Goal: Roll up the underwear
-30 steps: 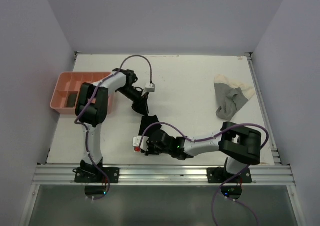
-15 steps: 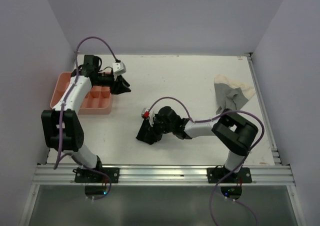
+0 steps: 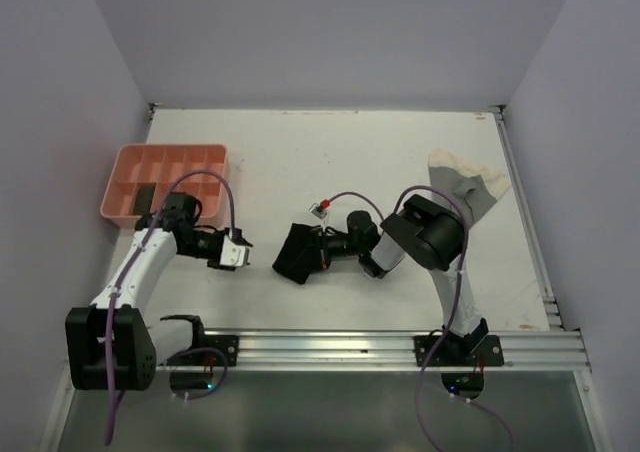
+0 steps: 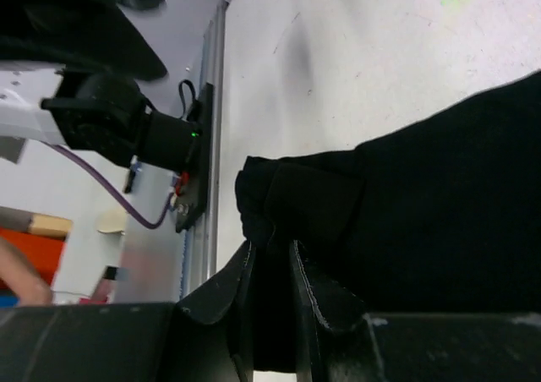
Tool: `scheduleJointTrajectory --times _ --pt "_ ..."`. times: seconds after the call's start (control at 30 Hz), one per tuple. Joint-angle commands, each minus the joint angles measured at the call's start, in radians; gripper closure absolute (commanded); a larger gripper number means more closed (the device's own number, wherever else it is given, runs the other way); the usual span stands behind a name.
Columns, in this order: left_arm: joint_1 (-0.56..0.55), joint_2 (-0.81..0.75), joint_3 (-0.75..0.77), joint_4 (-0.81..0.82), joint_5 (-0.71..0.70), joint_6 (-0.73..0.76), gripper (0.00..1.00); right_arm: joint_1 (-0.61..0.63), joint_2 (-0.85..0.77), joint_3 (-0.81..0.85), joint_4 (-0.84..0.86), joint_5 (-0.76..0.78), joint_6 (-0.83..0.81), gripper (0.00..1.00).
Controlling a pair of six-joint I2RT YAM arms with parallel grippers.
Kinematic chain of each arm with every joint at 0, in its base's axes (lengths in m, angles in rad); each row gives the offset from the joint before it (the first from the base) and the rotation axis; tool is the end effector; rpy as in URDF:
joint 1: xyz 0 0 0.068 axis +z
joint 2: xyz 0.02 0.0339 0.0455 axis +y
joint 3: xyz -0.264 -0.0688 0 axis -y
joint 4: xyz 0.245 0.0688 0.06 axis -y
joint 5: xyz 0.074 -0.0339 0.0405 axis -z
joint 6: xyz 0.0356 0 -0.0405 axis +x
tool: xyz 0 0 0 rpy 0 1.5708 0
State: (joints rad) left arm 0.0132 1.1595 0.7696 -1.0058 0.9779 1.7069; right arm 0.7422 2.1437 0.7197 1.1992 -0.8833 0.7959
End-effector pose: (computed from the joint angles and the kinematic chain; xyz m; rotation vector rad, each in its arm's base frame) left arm 0.1806 -0.0271 0.2254 1.7316 1.3925 -0.6228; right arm 0.2412 0.2585 0.0802 -0.7019 2.0254 1.7935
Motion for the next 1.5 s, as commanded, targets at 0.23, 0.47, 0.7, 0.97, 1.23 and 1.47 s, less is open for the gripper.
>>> scheduleJointTrajectory --times 0.23,0.47,0.7,0.97,1.23,1.47 --pt "-0.281 -0.15 -0.271 0.43 -0.065 -0.024 0.52 -0.02 0.196 -0.054 0.284 0.03 0.279 1.0" --pt "-0.38 -0.161 -0.335 0.685 -0.128 -0.179 0.51 -0.021 0.219 -0.04 0.284 0.02 0.296 1.0" --pt "-0.467 -0.069 -0.331 0.756 -0.18 -0.211 0.47 -0.024 0.216 -0.048 0.286 0.026 0.29 1.0" --pt "-0.521 0.046 -0.334 0.773 -0.258 -0.23 0.56 -0.032 0.22 -0.048 0.284 0.021 0.29 1.0" --pt "-0.561 0.204 -0.239 0.647 -0.346 -0.3 0.86 -0.036 0.202 -0.045 0.286 0.007 0.289 0.97" --pt "-0.573 0.262 -0.19 0.486 -0.4 -0.309 1.0 -0.043 0.173 -0.052 0.278 0.021 0.284 0.74"
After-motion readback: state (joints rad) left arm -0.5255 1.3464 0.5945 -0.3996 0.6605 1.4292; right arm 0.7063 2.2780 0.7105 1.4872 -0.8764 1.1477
